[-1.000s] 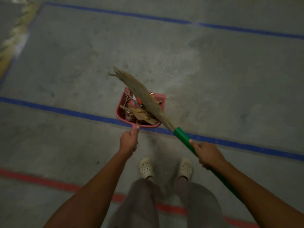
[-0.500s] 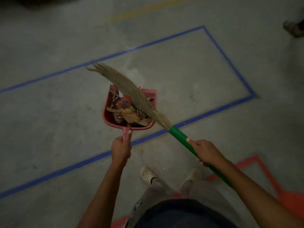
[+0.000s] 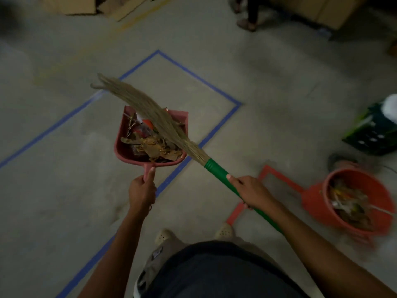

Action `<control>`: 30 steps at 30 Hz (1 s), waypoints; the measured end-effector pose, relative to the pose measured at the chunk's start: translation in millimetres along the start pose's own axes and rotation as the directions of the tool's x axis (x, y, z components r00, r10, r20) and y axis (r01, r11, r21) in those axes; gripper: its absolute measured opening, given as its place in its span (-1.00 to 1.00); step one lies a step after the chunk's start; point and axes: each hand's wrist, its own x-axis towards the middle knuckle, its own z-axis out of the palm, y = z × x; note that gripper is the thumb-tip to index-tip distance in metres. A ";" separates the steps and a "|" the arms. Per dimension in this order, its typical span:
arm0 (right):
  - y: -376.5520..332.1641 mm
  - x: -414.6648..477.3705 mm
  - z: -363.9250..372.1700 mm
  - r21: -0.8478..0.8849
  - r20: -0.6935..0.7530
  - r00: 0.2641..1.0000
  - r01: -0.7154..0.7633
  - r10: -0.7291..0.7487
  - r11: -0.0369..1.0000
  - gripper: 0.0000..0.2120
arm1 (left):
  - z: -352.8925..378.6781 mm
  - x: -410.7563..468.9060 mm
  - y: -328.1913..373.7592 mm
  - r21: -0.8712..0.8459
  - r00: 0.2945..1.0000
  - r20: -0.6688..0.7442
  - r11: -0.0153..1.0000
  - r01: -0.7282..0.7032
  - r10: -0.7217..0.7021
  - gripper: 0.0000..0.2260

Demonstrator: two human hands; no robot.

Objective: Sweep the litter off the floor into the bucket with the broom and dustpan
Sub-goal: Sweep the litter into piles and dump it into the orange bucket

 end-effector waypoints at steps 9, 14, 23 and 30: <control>113.1 -44.4 -74.4 0.203 -0.258 0.943 -0.160 0.210 0.966 -0.36 | 156.4 -20.2 78.6 0.104 0.931 0.324 0.972 -0.210 0.166 -0.55; 159.3 -75.2 -94.5 0.408 -0.338 0.850 -0.254 0.404 0.877 -0.33 | 243.7 -37.8 120.1 0.122 0.798 0.557 0.927 -0.354 0.231 -0.54; 217.0 -95.6 -130.0 0.670 -0.453 0.619 -0.239 0.642 0.703 -0.37 | 401.4 -60.5 168.1 0.135 0.540 0.814 0.835 -0.534 0.214 -0.55; 246.8 -90.1 -132.3 0.811 -0.251 0.522 -0.346 0.815 0.471 -0.36 | 501.2 -71.6 182.6 0.145 0.344 0.932 0.755 -0.640 0.113 -0.49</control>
